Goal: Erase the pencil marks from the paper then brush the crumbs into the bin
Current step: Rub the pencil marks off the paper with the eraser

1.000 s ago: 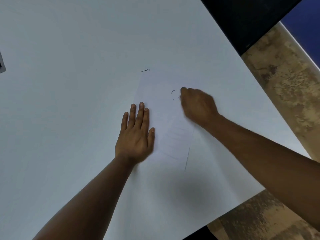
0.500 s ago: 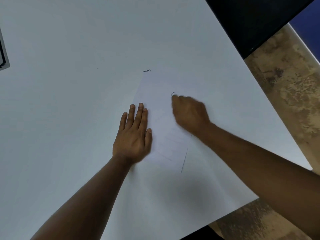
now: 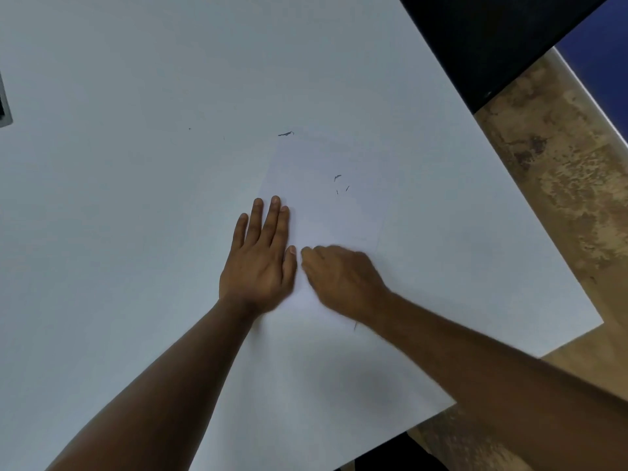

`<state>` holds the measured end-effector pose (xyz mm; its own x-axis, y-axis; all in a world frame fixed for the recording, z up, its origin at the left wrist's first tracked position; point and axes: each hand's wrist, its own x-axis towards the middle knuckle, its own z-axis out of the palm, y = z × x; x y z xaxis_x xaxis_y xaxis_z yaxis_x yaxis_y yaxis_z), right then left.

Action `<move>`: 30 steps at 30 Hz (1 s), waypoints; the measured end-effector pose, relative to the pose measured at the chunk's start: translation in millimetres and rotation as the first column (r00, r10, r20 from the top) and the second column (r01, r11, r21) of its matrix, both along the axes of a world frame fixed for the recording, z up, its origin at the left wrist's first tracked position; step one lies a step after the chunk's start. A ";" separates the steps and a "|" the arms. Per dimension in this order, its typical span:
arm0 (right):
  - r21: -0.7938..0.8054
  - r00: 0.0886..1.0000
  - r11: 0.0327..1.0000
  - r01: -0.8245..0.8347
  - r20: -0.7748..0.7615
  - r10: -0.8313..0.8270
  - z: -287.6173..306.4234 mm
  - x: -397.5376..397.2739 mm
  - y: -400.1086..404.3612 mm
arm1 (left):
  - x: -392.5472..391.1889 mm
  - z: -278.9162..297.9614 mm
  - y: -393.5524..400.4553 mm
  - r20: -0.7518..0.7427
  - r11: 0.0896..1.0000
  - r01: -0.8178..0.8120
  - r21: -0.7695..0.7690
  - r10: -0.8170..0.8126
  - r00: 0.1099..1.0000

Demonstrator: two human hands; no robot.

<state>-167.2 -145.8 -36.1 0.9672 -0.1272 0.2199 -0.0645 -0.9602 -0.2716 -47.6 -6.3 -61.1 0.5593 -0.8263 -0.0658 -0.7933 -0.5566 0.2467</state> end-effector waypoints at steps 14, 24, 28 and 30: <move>0.002 0.985 0.986 0.168 -0.037 -0.167 17.7 -0.5 10.8 | 0.7 0.0 -0.9 -0.023 1.000 0.000 -0.014 0.000 1.000; -0.190 0.923 0.927 0.323 -0.153 -0.352 20.2 -6.2 -91.5 | -0.5 -2.0 0.1 -0.028 0.999 0.007 -0.033 -0.008 1.000; -0.043 0.948 0.954 0.296 -0.108 -0.299 24.4 -9.9 -72.1 | 0.4 -2.7 0.0 -0.035 0.999 0.006 -0.034 -0.007 0.999; 0.023 0.966 0.971 0.239 -0.109 -0.235 21.7 -8.8 -37.6 | 1.5 -2.9 -0.9 -0.036 0.999 0.006 -0.043 -0.007 0.999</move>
